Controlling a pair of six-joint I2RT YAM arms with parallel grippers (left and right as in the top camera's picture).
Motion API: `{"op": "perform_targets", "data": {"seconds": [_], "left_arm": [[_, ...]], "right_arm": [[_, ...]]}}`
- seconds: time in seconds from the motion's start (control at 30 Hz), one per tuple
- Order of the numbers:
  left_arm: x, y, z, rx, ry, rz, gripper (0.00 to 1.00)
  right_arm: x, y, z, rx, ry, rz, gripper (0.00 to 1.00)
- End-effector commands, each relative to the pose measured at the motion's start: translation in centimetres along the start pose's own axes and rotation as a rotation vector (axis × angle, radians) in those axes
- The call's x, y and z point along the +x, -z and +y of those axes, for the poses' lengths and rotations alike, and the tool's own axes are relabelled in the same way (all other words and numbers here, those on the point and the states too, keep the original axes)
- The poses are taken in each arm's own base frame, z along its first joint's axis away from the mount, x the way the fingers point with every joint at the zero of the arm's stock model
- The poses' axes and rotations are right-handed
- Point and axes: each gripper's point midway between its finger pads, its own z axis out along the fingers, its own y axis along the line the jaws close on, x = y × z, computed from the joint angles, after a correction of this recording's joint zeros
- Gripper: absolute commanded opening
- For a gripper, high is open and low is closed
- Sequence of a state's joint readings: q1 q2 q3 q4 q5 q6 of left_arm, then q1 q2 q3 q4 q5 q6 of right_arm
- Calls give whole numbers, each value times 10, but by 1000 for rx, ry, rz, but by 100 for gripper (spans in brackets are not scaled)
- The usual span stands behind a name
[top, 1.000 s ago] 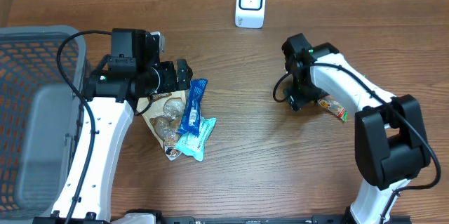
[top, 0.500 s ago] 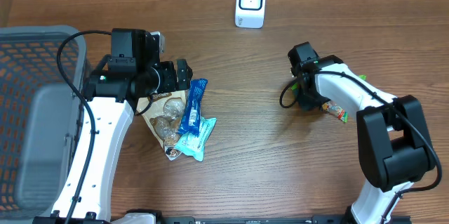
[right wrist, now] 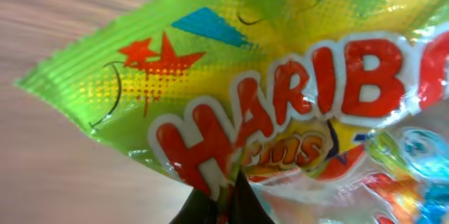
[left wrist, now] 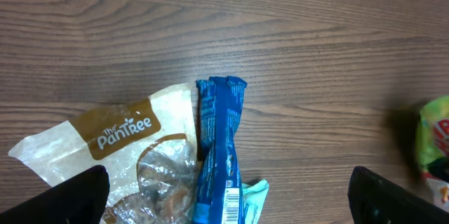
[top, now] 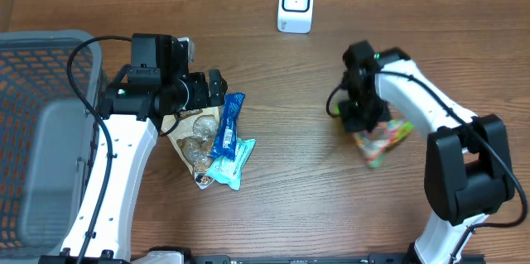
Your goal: Scan the item barcode
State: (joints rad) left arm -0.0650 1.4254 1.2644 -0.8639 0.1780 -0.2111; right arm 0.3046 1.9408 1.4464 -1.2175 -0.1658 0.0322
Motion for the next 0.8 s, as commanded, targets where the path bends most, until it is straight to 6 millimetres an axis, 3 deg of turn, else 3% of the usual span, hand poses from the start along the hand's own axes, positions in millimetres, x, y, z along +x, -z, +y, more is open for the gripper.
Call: {"op": "perform_targets", "data": {"seconds": [0.0,0.1,0.23,0.33,0.6,0.77], "left_arm": [[0,-4,2,-11,7,7,100],[0,-4,2,-11,7,7,100],[0,-4,2,-11,7,7,100],[0,-4,2,-11,7,7,100],[0,-4,2,-11,7,7,100],[0,-4,2,-11,7,7,100]], "right_arm": [[-13,68,101,-558,75,-72,4],[-10,109,144,-888,135,-81,4],[-12,126,162,-1098,153,-59,4],[-20,114,162,-1139,91,-18,4],[-45,46,143,-1135,-127,70,4],[-59,23,109,-1023,-230,18,4]]}}
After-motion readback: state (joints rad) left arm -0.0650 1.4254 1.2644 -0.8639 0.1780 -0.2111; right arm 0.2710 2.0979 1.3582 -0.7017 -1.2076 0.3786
